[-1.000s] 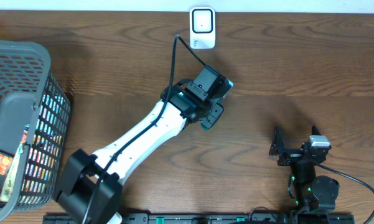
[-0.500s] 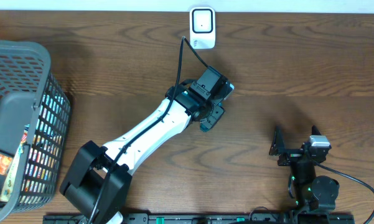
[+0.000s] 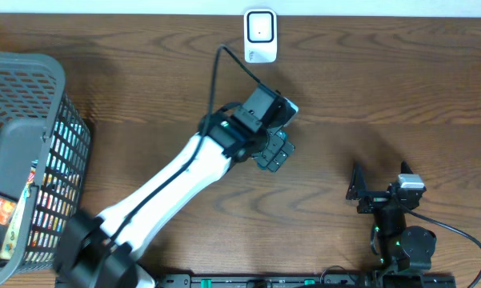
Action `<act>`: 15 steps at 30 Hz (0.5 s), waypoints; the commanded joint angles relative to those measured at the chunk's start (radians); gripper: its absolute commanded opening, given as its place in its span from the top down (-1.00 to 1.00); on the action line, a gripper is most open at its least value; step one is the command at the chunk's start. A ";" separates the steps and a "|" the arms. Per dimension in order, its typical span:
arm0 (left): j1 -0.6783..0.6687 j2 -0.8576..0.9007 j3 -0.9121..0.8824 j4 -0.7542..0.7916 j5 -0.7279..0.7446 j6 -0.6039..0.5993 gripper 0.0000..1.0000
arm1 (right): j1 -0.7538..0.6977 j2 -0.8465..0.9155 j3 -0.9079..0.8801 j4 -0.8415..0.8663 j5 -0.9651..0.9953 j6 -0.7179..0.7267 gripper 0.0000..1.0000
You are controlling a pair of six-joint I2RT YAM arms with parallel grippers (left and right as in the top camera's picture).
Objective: Scan the item barcode
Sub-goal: 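Lower the bottle onto the table and open the left gripper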
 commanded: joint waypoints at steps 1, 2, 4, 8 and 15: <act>0.002 -0.122 0.026 -0.023 -0.012 0.007 -0.89 | 0.009 -0.003 -0.002 -0.003 0.005 -0.013 -0.99; 0.002 -0.149 0.026 -0.025 -0.027 0.006 -0.89 | 0.009 -0.003 -0.002 -0.003 0.005 -0.013 -0.99; 0.002 -0.215 0.026 -0.027 -0.095 0.006 -0.89 | 0.009 -0.003 -0.002 -0.003 0.005 -0.013 -0.99; 0.002 -0.353 0.026 -0.028 -0.314 -0.021 -0.91 | 0.009 -0.003 -0.002 -0.003 0.005 -0.013 -0.99; 0.021 -0.540 0.026 -0.014 -0.719 -0.134 -0.91 | 0.009 -0.003 -0.002 -0.003 0.005 -0.013 -0.99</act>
